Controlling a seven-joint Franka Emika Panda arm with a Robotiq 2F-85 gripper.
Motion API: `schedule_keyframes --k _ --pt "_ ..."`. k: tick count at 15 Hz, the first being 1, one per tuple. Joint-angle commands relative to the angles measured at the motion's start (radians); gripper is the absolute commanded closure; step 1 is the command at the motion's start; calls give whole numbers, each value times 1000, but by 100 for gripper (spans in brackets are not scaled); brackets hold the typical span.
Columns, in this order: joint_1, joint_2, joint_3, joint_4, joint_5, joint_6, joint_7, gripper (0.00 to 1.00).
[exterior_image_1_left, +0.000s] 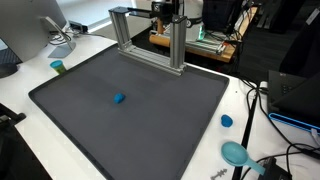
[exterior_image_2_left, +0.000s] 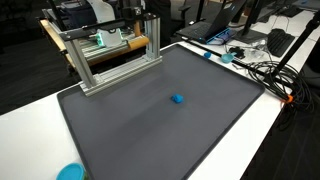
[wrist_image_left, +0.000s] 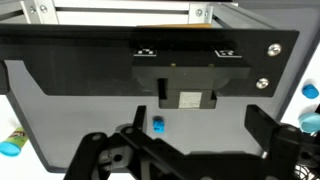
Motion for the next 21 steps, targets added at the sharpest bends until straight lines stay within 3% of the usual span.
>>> schedule_keyframes --k 1,21 --pt "-30 -37 28 -32 -21 32 60 0" --pt "-26 18 23 -24 -14 -71 51 0"
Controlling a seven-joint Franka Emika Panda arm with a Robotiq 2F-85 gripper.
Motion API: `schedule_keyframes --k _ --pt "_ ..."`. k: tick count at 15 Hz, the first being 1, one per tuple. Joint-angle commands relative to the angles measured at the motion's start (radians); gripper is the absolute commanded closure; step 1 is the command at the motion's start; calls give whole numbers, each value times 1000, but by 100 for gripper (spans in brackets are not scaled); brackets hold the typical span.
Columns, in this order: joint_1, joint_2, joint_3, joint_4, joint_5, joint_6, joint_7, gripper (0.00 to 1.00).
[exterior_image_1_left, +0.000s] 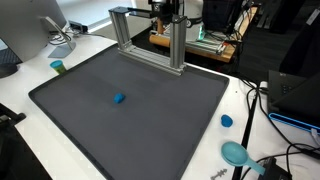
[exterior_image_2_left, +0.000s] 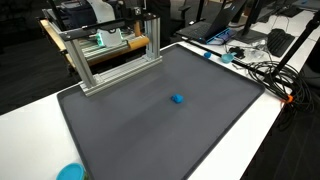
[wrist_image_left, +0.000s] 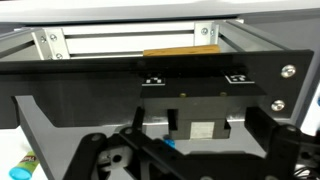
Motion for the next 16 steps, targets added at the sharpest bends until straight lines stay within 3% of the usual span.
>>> schedule_keyframes --k 1,10,16 --pt "4 1 -3 2 -3 -6 2 0" --pt "-12 12 40 4 -74 17 23 0" --pt "11 31 36 4 -41 43 30 0"
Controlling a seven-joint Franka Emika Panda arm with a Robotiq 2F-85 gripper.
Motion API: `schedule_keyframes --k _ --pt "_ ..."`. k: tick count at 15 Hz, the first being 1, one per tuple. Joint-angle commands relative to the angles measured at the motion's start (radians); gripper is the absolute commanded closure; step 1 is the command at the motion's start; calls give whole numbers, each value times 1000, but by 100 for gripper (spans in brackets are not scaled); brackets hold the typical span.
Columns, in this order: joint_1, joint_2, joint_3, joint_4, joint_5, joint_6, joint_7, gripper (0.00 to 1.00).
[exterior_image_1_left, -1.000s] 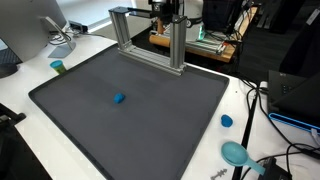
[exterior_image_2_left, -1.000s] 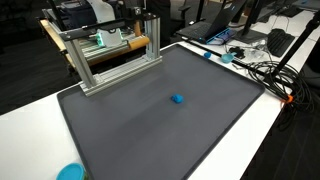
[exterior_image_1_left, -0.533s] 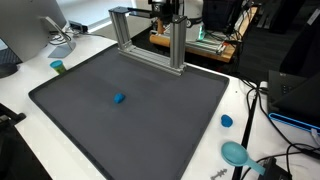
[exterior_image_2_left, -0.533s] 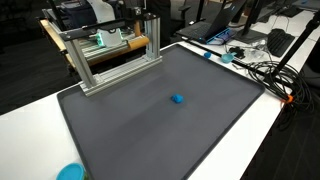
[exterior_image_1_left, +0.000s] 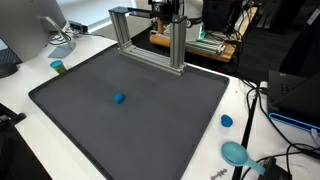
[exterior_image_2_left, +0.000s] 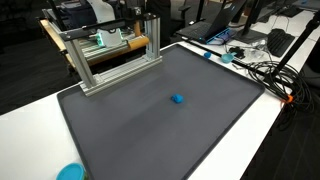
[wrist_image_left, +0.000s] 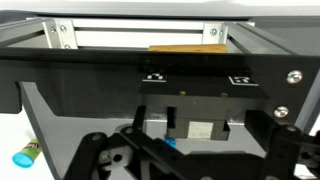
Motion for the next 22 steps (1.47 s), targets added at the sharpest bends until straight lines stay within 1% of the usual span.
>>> schedule_keyframes --k 1,2,10,17,22 --pt "11 21 -16 3 21 30 17 0" --pt "7 7 -7 2 0 9 8 0" --pt "5 12 -10 2 -2 15 8 0" --pt "31 -7 -51 3 39 3 -35 0" --pt "37 -4 -40 3 30 -27 -26 0"
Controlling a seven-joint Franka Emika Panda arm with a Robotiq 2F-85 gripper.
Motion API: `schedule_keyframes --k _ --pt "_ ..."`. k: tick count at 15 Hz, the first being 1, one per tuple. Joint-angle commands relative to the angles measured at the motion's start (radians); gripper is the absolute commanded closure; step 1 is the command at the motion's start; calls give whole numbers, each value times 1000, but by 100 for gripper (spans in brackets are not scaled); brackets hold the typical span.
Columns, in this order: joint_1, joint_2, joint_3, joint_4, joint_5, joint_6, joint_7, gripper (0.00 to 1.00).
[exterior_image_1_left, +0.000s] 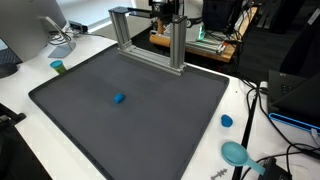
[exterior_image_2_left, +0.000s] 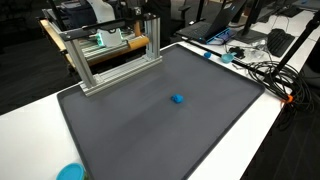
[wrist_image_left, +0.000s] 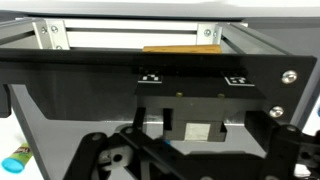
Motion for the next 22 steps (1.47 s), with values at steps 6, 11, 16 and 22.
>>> schedule_keyframes --k 6,11,16,22 --pt "9 -6 1 2 15 -11 10 3" --pt "13 11 7 2 10 -21 4 46" --pt "-3 0 9 4 -6 -41 10 48" --pt "-3 -4 11 4 -12 -27 7 66"
